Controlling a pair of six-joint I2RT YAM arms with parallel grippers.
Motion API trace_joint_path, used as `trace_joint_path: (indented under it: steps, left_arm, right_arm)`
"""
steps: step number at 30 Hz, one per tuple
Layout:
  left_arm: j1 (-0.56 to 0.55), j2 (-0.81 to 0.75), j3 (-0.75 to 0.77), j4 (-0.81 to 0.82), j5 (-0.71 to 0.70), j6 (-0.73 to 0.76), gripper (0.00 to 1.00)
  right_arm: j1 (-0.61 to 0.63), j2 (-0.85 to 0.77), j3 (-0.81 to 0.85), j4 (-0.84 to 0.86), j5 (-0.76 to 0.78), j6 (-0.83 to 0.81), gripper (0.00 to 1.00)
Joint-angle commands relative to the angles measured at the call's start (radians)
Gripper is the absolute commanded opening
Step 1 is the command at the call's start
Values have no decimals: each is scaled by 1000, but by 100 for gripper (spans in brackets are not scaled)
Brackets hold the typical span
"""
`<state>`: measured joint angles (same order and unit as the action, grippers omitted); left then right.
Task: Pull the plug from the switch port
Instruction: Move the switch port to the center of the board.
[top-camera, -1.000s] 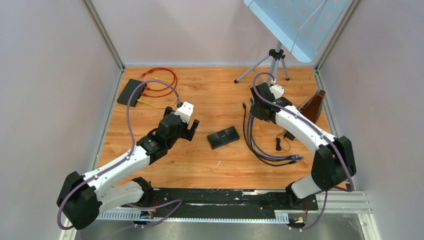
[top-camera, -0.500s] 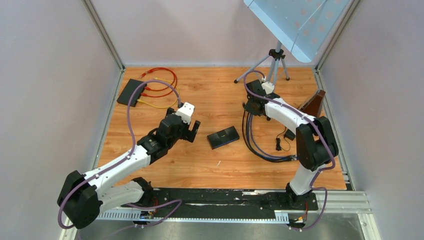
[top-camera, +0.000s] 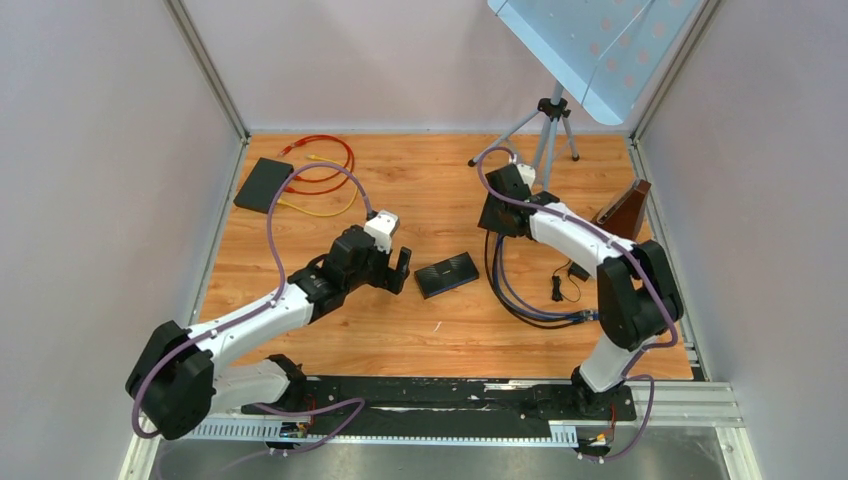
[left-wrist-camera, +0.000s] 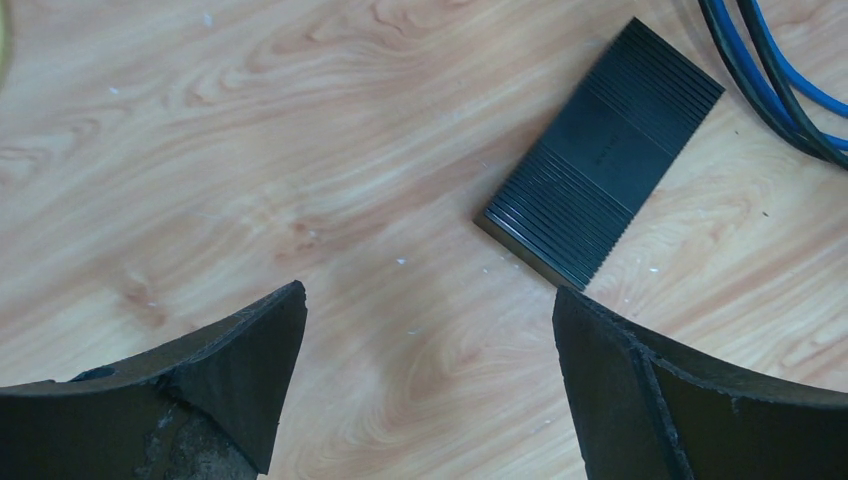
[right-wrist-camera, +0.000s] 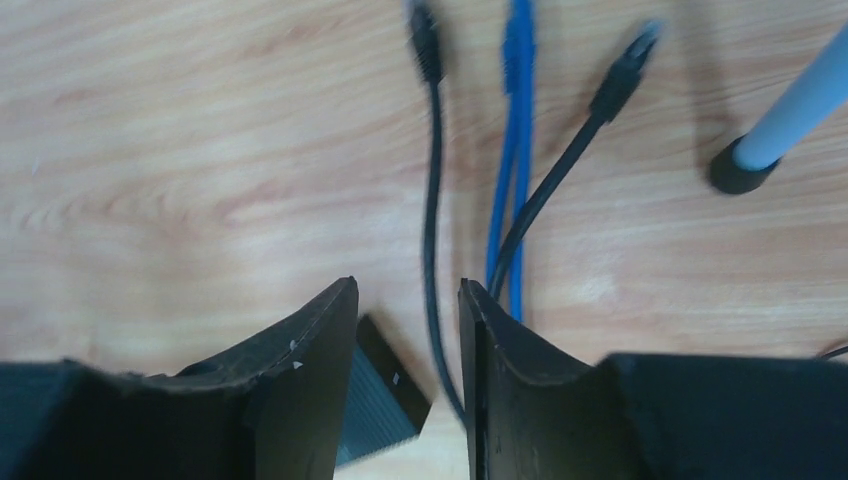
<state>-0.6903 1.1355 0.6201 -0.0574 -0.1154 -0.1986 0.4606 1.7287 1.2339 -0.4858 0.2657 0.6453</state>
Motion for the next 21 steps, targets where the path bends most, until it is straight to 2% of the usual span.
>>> trace_joint_path:
  steps: [1,4,10,17,21]
  left_arm:
    - [5,39,-9,52,82,-118,99]
    - [5,73,-18,110,144,-174,96]
    - [5,134,-28,160,214,-269,88]
    - [5,207,-28,201,269,-346,82]
    - [5,263,-21,245,301,-367,79]
  right_arm:
    - [45,-118,-71,69,-179,-67,42]
    - [50,-120,-110,106,-303,-75,43]
    - [51,-32,-87,116,-431,-162,43]
    - [50,60,-29,83,-390,-230,43]
    - [50,70,-37,81,-432,-239,43]
